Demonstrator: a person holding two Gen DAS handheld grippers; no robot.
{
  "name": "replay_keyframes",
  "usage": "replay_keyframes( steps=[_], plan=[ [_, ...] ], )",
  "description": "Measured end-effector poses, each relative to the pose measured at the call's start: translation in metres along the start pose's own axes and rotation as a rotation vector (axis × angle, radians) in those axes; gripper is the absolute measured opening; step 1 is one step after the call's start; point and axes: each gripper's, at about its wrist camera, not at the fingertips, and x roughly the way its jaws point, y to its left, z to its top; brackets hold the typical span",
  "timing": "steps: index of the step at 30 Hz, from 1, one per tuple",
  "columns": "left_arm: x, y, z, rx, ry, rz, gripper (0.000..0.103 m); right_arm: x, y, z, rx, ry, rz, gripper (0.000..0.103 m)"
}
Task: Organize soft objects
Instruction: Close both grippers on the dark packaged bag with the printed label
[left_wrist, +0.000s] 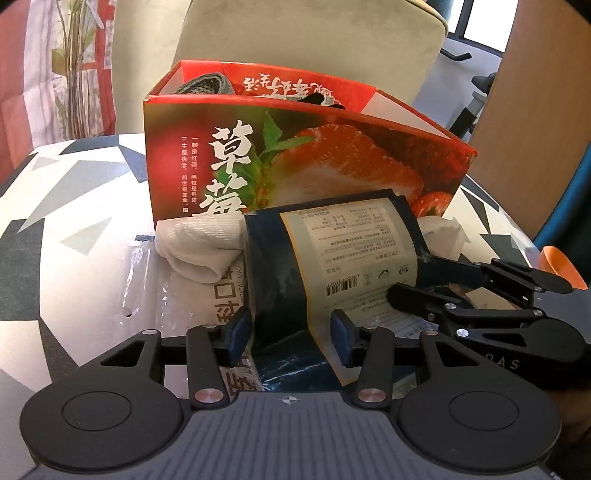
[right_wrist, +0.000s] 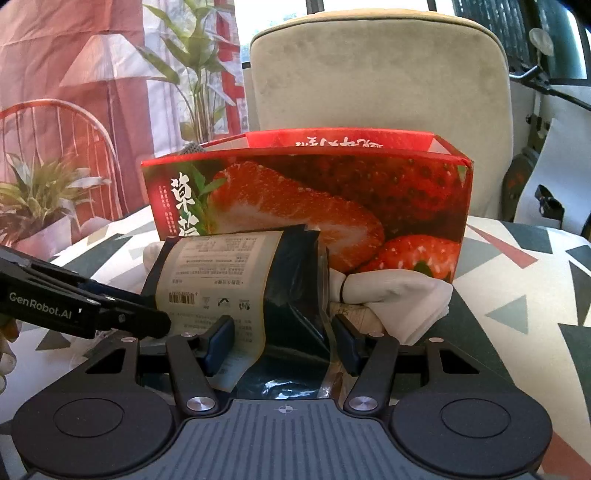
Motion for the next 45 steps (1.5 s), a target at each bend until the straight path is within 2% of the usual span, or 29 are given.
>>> replay_keyframes(
  steps=[10, 16, 18, 24, 29, 31, 33, 35, 38, 42, 45],
  plan=[
    [0.001, 0.000, 0.000, -0.003, 0.007, 0.004, 0.049, 0.006, -0.005, 0.002, 0.008, 0.014, 0.016, 0.055],
    [-0.006, -0.003, 0.007, 0.006, 0.015, 0.004, 0.044, 0.001, -0.008, 0.003, 0.024, 0.007, 0.027, 0.041],
    [-0.012, -0.002, 0.008, 0.006, 0.012, -0.009, 0.043, -0.003, -0.008, 0.004, 0.032, 0.008, 0.037, 0.040],
    [-0.040, 0.000, 0.011, 0.004, -0.033, -0.055, 0.043, -0.025, 0.004, 0.014, -0.028, -0.017, 0.049, 0.039],
    [-0.065, -0.010, 0.011, 0.068, -0.088, -0.073, 0.043, -0.045, 0.016, 0.026, -0.064, -0.047, 0.079, 0.031],
    [-0.064, -0.014, 0.008, 0.091, -0.073, -0.055, 0.043, -0.047, 0.023, 0.027, -0.105, -0.026, 0.060, 0.031],
    [-0.056, -0.009, 0.002, 0.042, -0.042, -0.067, 0.043, -0.044, 0.026, 0.026, -0.115, 0.005, 0.049, 0.031],
    [-0.048, -0.002, -0.006, -0.015, -0.017, -0.090, 0.043, -0.040, 0.025, 0.021, -0.086, 0.042, 0.048, 0.031],
    [-0.037, 0.001, -0.020, -0.028, 0.023, -0.092, 0.043, -0.036, 0.021, 0.014, -0.049, 0.089, 0.039, 0.031],
    [-0.030, 0.008, -0.020, -0.036, 0.023, -0.069, 0.043, -0.035, 0.013, 0.010, -0.011, 0.101, 0.043, 0.032],
    [-0.023, 0.010, -0.015, -0.017, 0.043, -0.069, 0.043, -0.030, 0.011, 0.015, -0.022, 0.120, 0.061, 0.039]
  ],
)
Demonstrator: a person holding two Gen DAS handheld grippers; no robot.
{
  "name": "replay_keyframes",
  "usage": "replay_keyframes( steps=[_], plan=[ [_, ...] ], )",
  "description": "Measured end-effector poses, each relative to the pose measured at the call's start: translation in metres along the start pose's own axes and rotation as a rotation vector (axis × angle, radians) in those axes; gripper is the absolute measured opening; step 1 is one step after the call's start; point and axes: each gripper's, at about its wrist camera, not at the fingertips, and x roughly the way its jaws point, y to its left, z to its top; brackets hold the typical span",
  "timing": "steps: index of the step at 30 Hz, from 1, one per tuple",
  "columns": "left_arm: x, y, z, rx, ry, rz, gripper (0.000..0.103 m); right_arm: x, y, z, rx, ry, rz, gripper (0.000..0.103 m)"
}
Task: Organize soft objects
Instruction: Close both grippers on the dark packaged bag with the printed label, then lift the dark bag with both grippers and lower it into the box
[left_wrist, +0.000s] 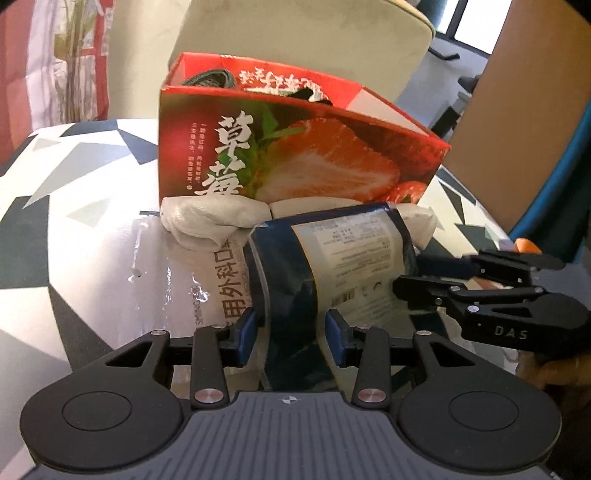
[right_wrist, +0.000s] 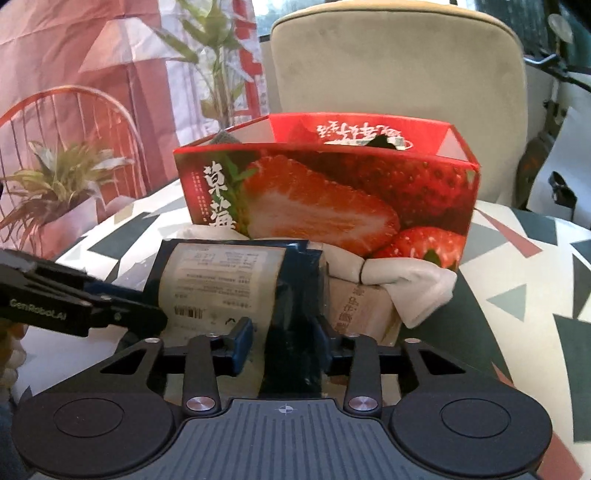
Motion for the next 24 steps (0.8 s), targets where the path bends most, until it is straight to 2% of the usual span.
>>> replay_keyframes(
  steps=[2, 6, 7, 8, 10, 11, 13, 19, 24],
  plan=[
    [0.001, -0.001, 0.001, 0.008, 0.010, -0.002, 0.043, 0.004, 0.000, 0.004, -0.020, 0.008, 0.011, 0.042],
    [0.007, -0.006, 0.000, 0.035, 0.023, 0.002, 0.043, 0.012, -0.001, 0.008, -0.032, 0.039, 0.017, 0.042],
    [0.008, -0.008, 0.000, 0.041, 0.021, 0.003, 0.041, 0.015, -0.002, 0.008, -0.032, 0.050, 0.021, 0.041],
    [0.006, -0.010, 0.000, 0.047, 0.016, 0.002, 0.038, 0.017, -0.002, 0.007, -0.033, 0.060, 0.021, 0.033],
    [0.005, -0.014, 0.000, 0.065, 0.010, 0.015, 0.027, 0.017, 0.001, 0.006, -0.044, 0.067, 0.013, 0.026],
    [0.003, -0.014, 0.000, 0.069, 0.005, 0.013, 0.026, 0.015, 0.002, 0.007, -0.051, 0.065, 0.009, 0.022],
    [-0.002, -0.012, 0.000, 0.061, -0.005, -0.006, 0.024, 0.008, 0.005, 0.008, -0.061, 0.046, 0.016, 0.017],
    [-0.034, -0.011, 0.008, 0.067, -0.085, -0.021, 0.024, -0.021, 0.021, 0.021, -0.154, -0.053, 0.014, 0.017],
    [-0.060, -0.008, 0.027, 0.059, -0.159, -0.053, 0.024, -0.043, 0.025, 0.043, -0.265, -0.109, 0.051, 0.017]
  ],
)
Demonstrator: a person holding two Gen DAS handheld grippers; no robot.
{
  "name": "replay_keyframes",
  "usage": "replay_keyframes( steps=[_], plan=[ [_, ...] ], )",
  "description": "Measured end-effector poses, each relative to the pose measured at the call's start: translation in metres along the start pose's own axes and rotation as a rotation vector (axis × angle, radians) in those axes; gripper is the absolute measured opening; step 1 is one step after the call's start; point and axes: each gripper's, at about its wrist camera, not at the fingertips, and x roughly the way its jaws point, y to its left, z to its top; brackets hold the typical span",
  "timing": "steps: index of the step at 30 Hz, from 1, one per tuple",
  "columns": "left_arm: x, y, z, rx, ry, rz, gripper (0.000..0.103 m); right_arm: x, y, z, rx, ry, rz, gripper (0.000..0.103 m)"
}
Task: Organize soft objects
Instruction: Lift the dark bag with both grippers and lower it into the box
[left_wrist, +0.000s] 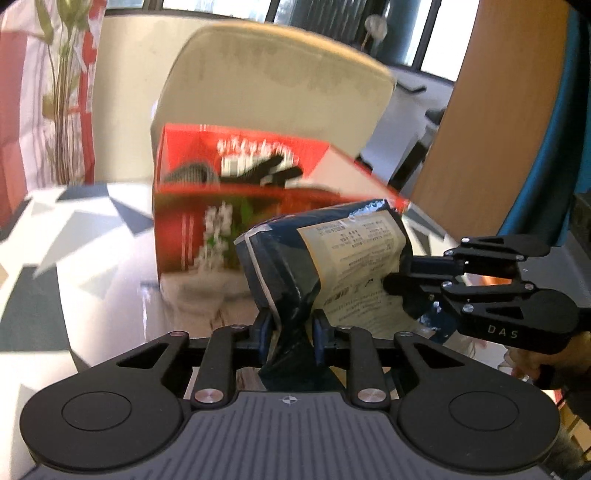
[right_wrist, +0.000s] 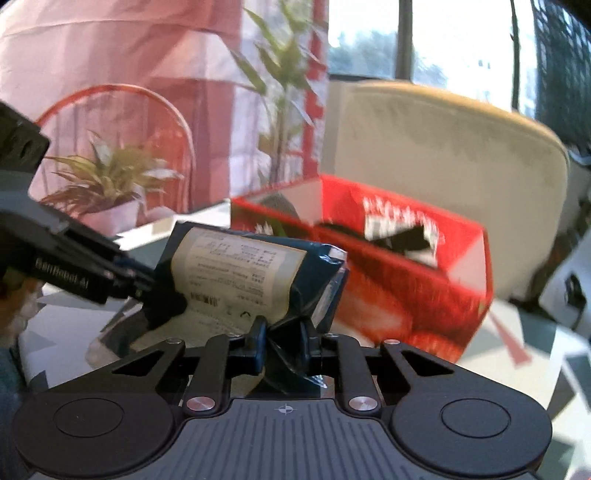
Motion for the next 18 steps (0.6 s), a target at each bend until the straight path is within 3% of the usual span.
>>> replay_keyframes(
  steps=[6, 11, 18],
  plan=[
    [-0.006, -0.008, 0.035, 0.039, -0.082, 0.024, 0.024, -0.006, -0.024, 0.043, -0.015, -0.047, 0.037, 0.017],
    [-0.001, -0.013, 0.078, 0.108, -0.138, 0.077, 0.024, 0.002, -0.042, 0.081, -0.057, -0.114, -0.006, 0.017],
    [0.031, -0.008, 0.146, 0.196, -0.205, 0.146, 0.024, 0.037, -0.088, 0.127, 0.017, -0.173, -0.070, 0.017]
  ],
)
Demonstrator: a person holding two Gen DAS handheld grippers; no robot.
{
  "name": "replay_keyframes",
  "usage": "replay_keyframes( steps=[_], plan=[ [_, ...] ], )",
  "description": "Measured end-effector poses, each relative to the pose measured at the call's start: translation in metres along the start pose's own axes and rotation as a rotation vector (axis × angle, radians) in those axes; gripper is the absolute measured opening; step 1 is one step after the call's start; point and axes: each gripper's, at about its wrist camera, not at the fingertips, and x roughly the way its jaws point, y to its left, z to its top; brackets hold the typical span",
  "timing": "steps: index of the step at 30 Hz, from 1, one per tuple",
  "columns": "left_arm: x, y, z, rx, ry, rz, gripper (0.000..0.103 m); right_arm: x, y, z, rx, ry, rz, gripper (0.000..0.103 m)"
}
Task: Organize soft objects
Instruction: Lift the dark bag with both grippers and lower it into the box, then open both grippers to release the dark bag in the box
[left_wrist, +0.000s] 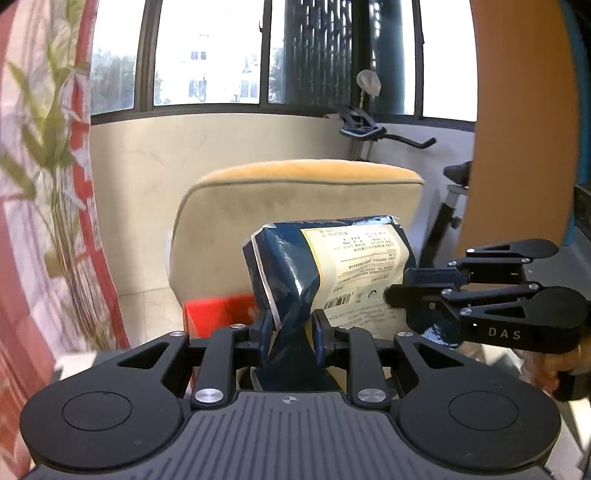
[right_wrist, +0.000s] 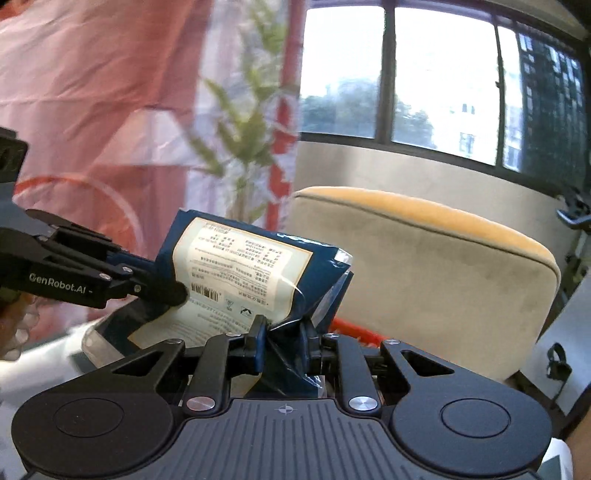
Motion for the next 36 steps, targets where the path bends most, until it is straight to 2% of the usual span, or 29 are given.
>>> replay_keyframes(
  steps=[4, 9, 15, 18, 21, 26, 31, 33, 34, 36],
  plan=[
    [0.042, 0.002, 0.024, 0.044, 0.038, 0.027, 0.024, 0.039, -0.021, 0.011, 0.020, 0.030, -0.053, 0.017],
    [0.099, 0.010, 0.039, 0.036, 0.117, 0.007, 0.024, 0.086, -0.049, 0.010, 0.045, 0.099, -0.081, 0.017],
    [0.159, 0.015, 0.025, 0.032, 0.282, -0.025, 0.024, 0.140, -0.070, -0.010, 0.087, 0.261, -0.091, 0.017],
    [0.177, 0.009, 0.014, 0.077, 0.378, -0.017, 0.024, 0.158, -0.071, -0.023, 0.093, 0.346, -0.077, 0.016],
    [0.189, 0.007, 0.011, 0.076, 0.432, -0.014, 0.024, 0.178, -0.068, -0.027, 0.087, 0.449, -0.082, 0.016],
    [0.194, 0.006, 0.009, 0.067, 0.450, -0.017, 0.025, 0.199, -0.066, -0.038, 0.084, 0.578, -0.062, 0.017],
    [0.178, 0.015, 0.015, 0.037, 0.407, -0.030, 0.025, 0.208, -0.060, -0.042, 0.069, 0.639, -0.093, 0.018],
    [0.173, 0.015, 0.017, 0.043, 0.389, -0.032, 0.025, 0.206, -0.059, -0.044, 0.062, 0.665, -0.141, 0.023],
    [0.172, 0.018, 0.019, 0.044, 0.378, -0.032, 0.025, 0.205, -0.059, -0.044, 0.057, 0.668, -0.169, 0.030],
    [0.157, 0.019, 0.023, 0.040, 0.349, -0.031, 0.025, 0.200, -0.056, -0.041, 0.054, 0.633, -0.205, 0.032]
  ],
)
